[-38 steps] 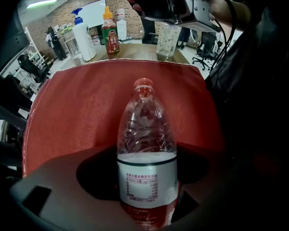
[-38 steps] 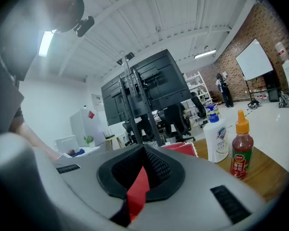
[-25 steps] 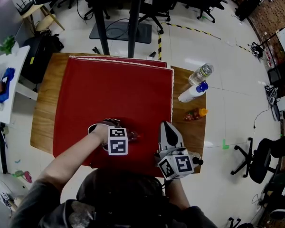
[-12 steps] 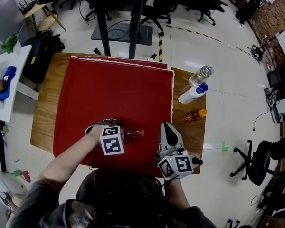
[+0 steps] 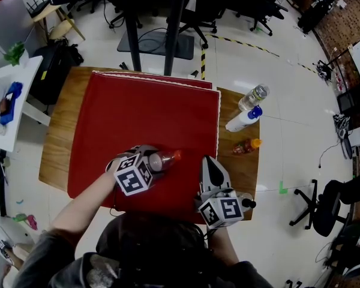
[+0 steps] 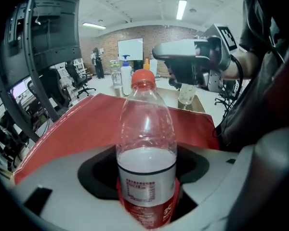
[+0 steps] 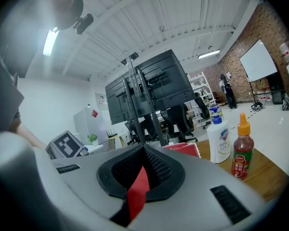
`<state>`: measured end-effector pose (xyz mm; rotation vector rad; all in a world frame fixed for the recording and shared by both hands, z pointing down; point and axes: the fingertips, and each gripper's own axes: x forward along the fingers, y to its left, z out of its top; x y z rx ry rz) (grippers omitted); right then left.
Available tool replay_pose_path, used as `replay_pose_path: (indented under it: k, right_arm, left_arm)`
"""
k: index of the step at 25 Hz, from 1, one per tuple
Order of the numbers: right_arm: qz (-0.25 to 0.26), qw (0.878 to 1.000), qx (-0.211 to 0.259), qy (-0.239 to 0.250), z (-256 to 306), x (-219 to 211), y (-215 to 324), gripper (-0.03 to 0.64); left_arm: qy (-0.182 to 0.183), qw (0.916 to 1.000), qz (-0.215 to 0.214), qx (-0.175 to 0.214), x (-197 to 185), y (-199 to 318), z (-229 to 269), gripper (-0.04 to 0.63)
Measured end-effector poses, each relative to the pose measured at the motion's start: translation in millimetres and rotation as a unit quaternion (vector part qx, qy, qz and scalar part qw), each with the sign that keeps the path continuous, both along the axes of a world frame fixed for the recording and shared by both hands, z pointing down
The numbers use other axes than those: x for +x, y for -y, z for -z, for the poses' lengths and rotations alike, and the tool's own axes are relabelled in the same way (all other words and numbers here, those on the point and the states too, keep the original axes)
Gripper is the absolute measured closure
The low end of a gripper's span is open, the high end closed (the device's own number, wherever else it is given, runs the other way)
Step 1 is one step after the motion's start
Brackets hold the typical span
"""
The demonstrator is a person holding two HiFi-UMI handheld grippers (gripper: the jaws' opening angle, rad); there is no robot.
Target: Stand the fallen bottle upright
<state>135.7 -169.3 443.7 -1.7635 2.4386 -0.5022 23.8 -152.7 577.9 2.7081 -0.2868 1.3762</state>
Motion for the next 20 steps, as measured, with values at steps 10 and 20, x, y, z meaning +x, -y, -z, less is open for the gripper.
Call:
replay_pose_path:
  k: [10,20]
  right_arm:
    - [0.003,1.000,-0.004,-0.006,0.1,-5.0,-7.8,0.607]
    - [0.004,1.000,-0.014,-0.010,-7.6,-9.0,-7.8,0.607]
  left_arm:
    - [-0.122,0.9856,0.116,0.006,-6.2,24.1,33.4,0.244]
    - [-0.244,0.9421,0.225,0.051,-29.9,58.9,51.9,0.242]
